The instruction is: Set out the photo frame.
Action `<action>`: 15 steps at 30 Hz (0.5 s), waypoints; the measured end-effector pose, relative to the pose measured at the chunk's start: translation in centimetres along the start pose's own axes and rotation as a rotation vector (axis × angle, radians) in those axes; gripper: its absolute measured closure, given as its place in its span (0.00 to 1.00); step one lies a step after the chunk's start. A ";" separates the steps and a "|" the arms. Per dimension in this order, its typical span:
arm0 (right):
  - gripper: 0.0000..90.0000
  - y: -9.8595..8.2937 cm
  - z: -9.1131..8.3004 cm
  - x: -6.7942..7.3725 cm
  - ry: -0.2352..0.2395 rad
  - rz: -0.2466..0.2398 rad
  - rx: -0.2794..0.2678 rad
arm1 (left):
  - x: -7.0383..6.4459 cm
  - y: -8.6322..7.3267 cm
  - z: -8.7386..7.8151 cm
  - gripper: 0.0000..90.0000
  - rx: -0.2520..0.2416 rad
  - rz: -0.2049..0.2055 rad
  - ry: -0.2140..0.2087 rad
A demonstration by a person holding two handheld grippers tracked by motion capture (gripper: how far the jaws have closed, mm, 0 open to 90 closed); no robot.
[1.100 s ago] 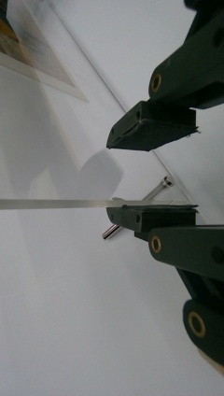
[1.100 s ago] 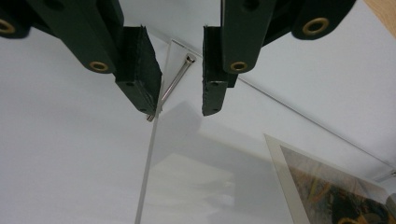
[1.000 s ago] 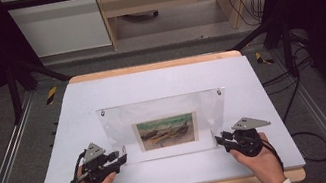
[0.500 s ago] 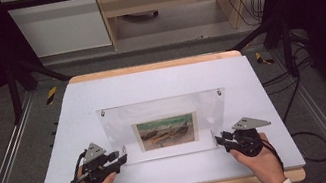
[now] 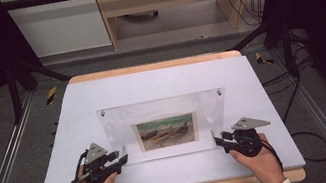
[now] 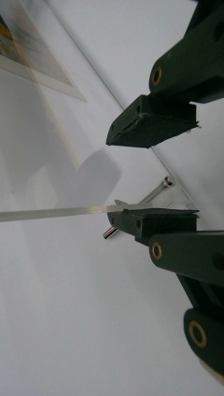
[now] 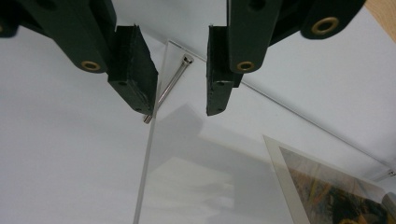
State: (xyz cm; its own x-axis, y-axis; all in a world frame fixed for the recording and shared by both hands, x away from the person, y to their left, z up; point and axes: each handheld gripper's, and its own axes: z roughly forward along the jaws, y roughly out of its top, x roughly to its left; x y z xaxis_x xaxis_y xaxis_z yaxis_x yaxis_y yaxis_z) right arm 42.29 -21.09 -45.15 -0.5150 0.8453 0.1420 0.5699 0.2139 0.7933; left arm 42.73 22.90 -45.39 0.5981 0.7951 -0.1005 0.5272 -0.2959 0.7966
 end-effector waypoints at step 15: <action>0.39 0.4 0.1 0.5 -0.035 -0.044 -0.038 | -0.6 0.3 0.2 0.36 -0.043 0.028 -0.007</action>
State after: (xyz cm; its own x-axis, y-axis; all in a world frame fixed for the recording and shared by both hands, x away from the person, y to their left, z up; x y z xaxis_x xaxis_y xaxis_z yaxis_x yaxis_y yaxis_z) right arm 42.37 -20.56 -44.81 -0.5159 0.8523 0.0862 0.5220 0.2329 0.8205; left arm 42.64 22.27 -45.19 0.6164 0.7832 -0.0814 0.4836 -0.2949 0.8241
